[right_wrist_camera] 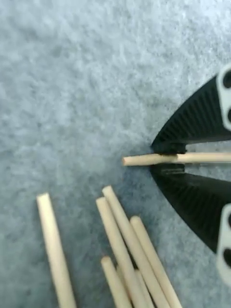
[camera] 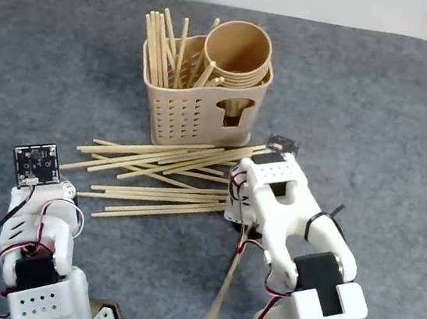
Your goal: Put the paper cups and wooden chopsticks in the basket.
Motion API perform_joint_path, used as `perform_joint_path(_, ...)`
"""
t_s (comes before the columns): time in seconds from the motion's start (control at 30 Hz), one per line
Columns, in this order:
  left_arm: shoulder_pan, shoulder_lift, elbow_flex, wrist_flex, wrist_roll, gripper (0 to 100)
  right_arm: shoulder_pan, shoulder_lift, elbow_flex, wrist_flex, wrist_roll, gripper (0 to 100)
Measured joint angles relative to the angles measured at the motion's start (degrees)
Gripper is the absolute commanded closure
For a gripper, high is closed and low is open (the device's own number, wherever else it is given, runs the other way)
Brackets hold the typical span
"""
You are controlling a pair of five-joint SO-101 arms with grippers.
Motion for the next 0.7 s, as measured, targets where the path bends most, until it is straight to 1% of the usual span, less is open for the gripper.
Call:
perform_joint_path(0.2, 0.00, 0.00, 0.00, 0.00, 0.00, 99, -0.35, -7.56, 0.70, -0.09, 0.00, 99.4)
perform_joint_path(0.47, 0.00, 0.00, 0.00, 0.00, 0.00, 99, -0.44, -28.31, 1.93, 6.42, 0.00, 99.4)
perform_joint_path(0.7, 0.00, 0.00, 0.00, 0.00, 0.00, 99, -0.44, -47.65, 2.37, 7.12, 0.00, 99.4)
